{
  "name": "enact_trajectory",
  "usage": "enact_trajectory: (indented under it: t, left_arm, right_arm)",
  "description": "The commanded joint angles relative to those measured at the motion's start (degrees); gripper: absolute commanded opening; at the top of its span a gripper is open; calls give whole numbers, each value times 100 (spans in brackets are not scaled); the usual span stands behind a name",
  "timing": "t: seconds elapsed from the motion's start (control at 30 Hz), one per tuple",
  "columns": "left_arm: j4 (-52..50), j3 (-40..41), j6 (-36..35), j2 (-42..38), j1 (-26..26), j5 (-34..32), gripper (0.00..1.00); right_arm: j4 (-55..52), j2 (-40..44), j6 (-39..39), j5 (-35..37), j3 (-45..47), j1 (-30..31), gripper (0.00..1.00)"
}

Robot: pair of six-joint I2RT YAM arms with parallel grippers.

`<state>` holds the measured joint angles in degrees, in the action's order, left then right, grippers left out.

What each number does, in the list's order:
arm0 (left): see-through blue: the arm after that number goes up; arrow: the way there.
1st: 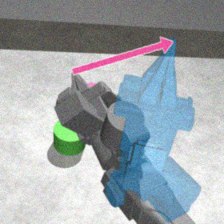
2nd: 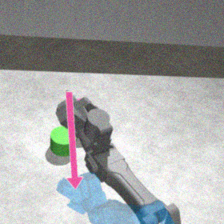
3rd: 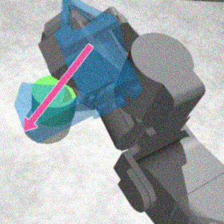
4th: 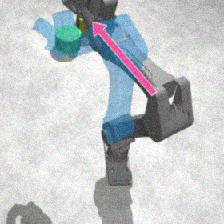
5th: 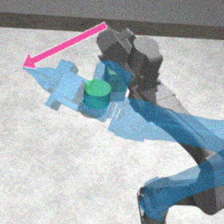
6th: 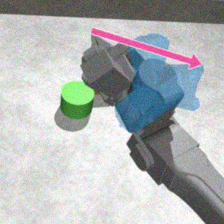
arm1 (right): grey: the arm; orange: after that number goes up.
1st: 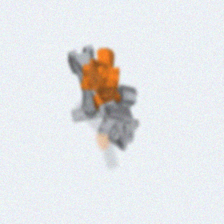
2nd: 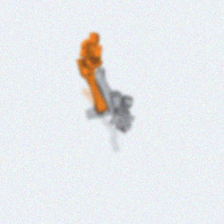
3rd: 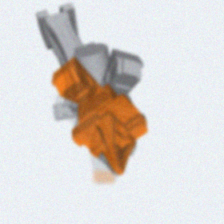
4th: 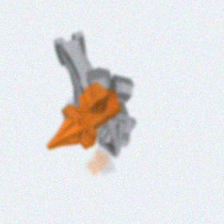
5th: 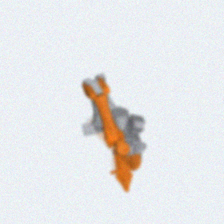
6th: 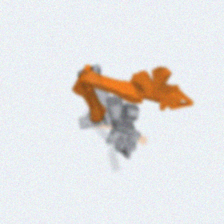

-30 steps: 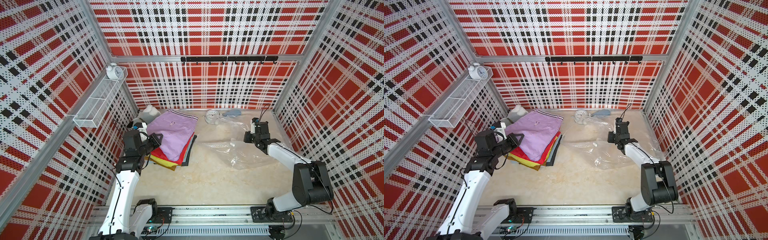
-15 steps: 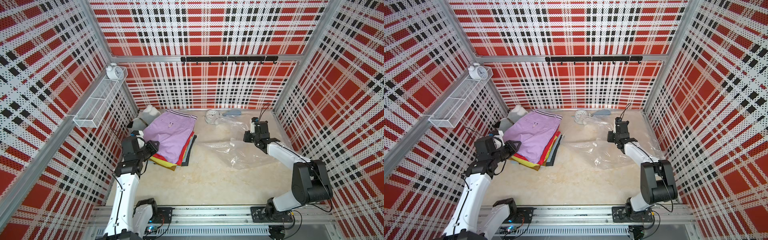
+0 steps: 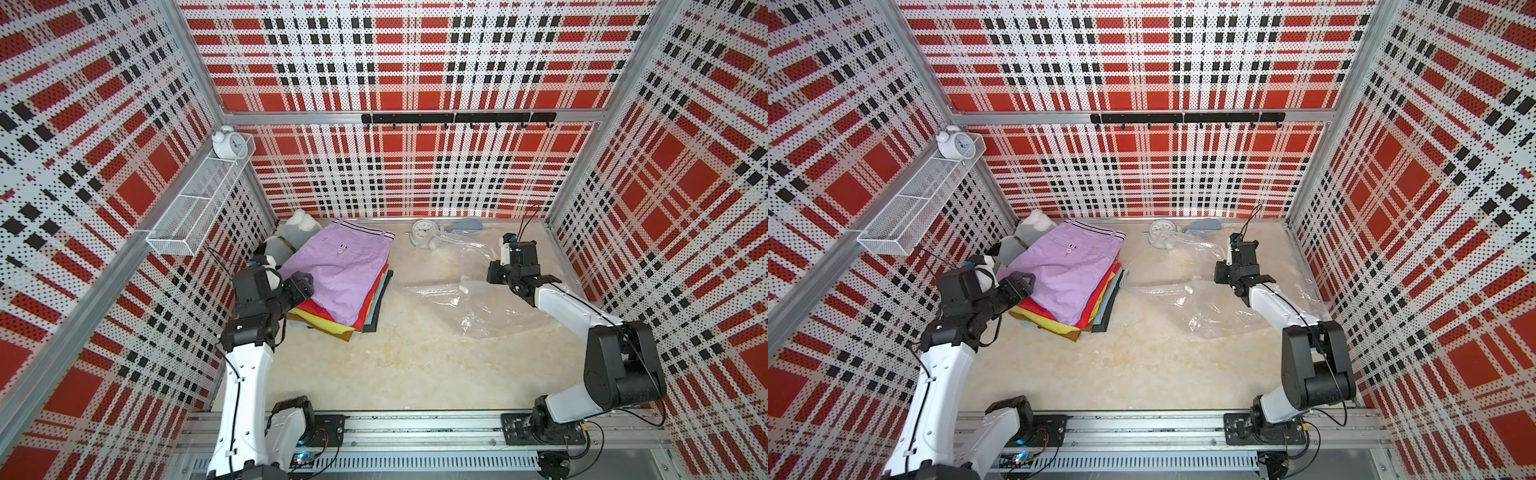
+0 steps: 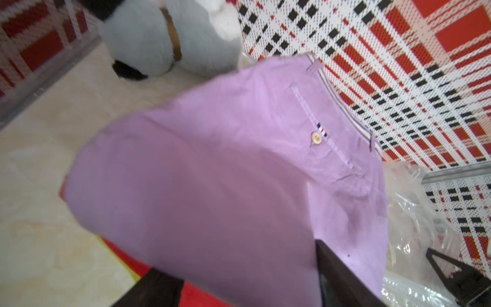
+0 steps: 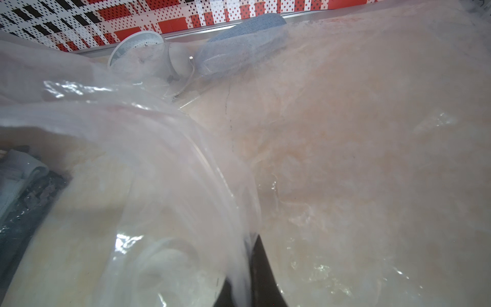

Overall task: Take the trousers out of the vacuum bag
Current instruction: Place the trousers at the center of the board.

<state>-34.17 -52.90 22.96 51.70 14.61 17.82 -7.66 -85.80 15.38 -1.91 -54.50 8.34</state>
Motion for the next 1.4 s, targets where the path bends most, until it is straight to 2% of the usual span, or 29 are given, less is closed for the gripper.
enact_trajectory:
  t: [0.0,0.1,0.2,0.33,0.47,0.7,0.9,1.13,1.27,1.37]
  left_arm:
    - [-153,-494,-351,69,190,-16,77]
    - [-143,-783,-354,210,390,140,78]
    - [4,-955,-243,271,529,398,80]
    - [432,-856,40,260,813,884,80]
    - [668,-530,180,332,831,1418,78]
    - [692,-300,128,195,843,1269,79]
    - [526,-222,163,216,975,1179,80]
    - [530,107,422,51,1223,1393,81]
    - [584,416,606,-37,1358,1495,81]
    - [717,581,727,-71,1373,1542,81]
  right_arm:
    - [-209,457,-157,-43,-212,-15,19]
    - [-409,734,-292,69,-296,34,30]
    - [-638,1000,-398,187,-388,118,37]
    - [-879,1325,-506,355,-577,318,45]
    - [-1066,1443,-621,457,-773,528,51]
    - [-1275,1437,-714,529,-1039,778,62]
    - [-1024,1471,-665,-21,-1242,1392,64]
    - [-394,571,-436,-696,-1667,2107,64]
    - [302,97,103,-1629,-1732,2215,64]
    - [637,-248,434,-2057,-1801,2278,64]
